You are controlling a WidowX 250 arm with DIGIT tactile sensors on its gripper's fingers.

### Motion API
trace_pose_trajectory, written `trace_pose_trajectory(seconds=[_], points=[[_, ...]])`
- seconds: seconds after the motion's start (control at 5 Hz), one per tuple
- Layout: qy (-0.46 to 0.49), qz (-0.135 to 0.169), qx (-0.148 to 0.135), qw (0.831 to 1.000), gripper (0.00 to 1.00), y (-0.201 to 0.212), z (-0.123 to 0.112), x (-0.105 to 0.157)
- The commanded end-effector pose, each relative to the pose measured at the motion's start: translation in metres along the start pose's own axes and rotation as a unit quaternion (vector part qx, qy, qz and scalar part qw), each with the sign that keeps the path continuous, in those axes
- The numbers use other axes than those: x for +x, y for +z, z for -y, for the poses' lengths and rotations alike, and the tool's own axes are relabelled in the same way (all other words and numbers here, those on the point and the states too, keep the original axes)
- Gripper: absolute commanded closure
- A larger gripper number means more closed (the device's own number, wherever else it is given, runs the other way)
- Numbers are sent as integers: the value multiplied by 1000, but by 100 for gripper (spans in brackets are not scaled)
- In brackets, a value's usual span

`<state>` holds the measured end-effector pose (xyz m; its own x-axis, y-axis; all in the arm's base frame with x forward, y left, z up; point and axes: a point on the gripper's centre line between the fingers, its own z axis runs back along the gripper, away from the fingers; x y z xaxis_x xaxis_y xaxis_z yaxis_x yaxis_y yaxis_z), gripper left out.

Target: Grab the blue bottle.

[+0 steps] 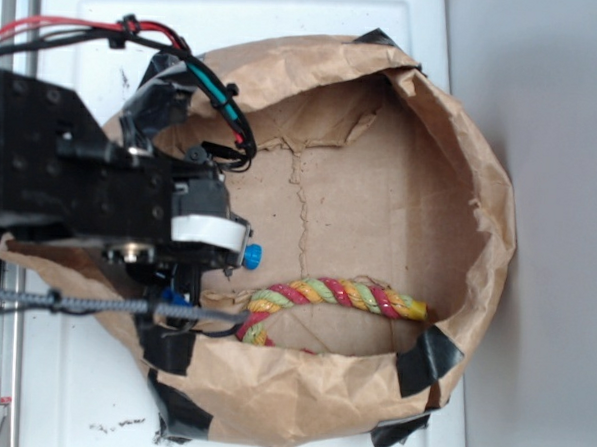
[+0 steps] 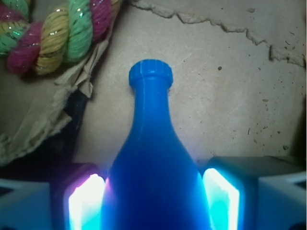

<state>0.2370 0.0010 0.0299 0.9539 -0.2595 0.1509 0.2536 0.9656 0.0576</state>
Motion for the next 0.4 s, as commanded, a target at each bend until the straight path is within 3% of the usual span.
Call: trace_pose_trajectory(seconds=[0.0,0.2], points=[[40,-13,17,999,100,198,-32,114],[62,-7,29,998,100,210,-35,111]])
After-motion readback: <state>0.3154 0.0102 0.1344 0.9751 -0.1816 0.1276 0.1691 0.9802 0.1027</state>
